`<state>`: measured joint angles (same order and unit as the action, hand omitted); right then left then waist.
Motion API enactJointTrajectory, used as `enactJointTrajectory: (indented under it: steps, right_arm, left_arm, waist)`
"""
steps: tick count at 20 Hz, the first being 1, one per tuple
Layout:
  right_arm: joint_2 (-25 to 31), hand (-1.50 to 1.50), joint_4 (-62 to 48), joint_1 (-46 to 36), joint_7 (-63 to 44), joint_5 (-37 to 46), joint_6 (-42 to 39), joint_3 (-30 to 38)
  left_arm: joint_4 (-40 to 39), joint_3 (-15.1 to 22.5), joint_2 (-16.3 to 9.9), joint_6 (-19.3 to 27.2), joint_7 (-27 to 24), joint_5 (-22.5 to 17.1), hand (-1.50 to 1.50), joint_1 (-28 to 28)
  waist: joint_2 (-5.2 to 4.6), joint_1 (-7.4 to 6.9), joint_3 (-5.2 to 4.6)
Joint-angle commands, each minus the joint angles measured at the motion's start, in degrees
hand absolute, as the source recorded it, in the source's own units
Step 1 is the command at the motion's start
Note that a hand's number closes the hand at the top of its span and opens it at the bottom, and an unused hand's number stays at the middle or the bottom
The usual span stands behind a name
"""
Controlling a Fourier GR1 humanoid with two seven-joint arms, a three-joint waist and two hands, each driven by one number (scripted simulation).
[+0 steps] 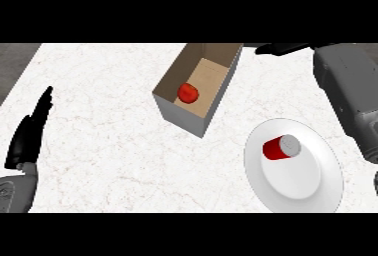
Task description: Pick the tomato from the plate and place it in the cardboard box
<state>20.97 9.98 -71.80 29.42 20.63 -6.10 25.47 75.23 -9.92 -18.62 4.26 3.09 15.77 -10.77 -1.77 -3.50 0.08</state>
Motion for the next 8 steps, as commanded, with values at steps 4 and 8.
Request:
enactJointTrajectory:
  steps: [4,8]
  right_arm:
    - [10.02,-1.50,-0.92,4.94,4.22,0.84,-7.41,-0.27]
    - [11.85,-1.50,-0.76,6.65,7.57,3.21,-12.37,-2.80]
  left_arm:
    - [0.39,0.35,0.34,-1.07,-0.69,-0.56,0.00,0.63]
    - [-2.11,-0.37,-0.28,-0.99,-1.86,-0.39,0.00,-0.26]
  waist:
    - [-0.36,-0.86,0.11]
    - [-0.33,-0.29,0.07]
